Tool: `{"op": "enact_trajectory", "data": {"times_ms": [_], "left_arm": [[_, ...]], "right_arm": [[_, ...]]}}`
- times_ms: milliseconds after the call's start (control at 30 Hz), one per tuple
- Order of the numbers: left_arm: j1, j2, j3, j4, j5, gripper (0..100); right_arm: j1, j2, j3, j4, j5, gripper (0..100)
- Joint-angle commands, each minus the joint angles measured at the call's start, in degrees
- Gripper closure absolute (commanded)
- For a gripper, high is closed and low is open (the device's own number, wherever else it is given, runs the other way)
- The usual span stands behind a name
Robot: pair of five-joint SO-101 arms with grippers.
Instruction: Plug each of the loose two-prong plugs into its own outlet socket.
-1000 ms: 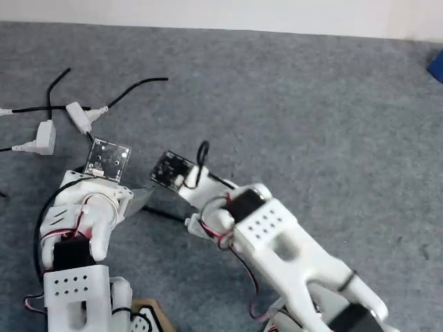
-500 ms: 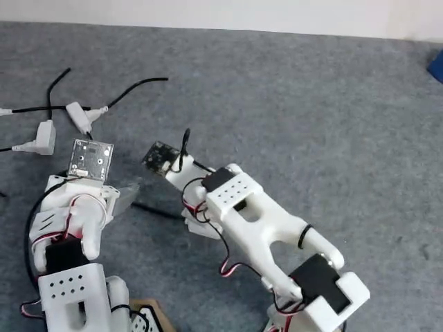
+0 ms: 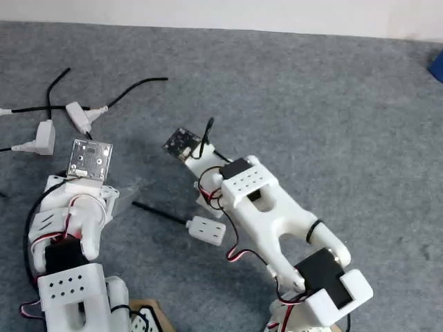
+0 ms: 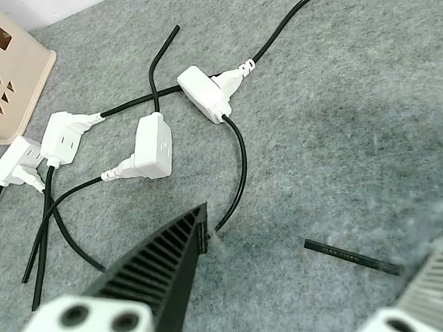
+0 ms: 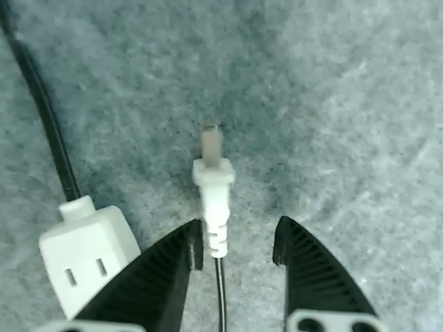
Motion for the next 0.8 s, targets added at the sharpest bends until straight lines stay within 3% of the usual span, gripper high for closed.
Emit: {"op": "enact_trajectory", "data": {"times_ms": [0, 633, 700, 767], "left_arm": [[-0.3, -0.4, -2.5, -1.1, 0.0, 55], [-0.4, -0.4, -2.9, -1.1, 0.0, 55], [-0.4, -0.4, -2.9, -1.1, 0.0, 55], [-0.4, -0.4, -2.9, -1.1, 0.0, 55]], "right_arm": [[-2.6, -0.6, 0.4, -0.7, 0.1, 82.8], [-0.8, 0.0, 3.5, -4.1, 0.5, 83.1], [-0.8, 0.0, 3.5, -4.1, 0.6, 87.8], [-0.8, 0.0, 3.8, -5.1, 0.5, 98.8]]}}
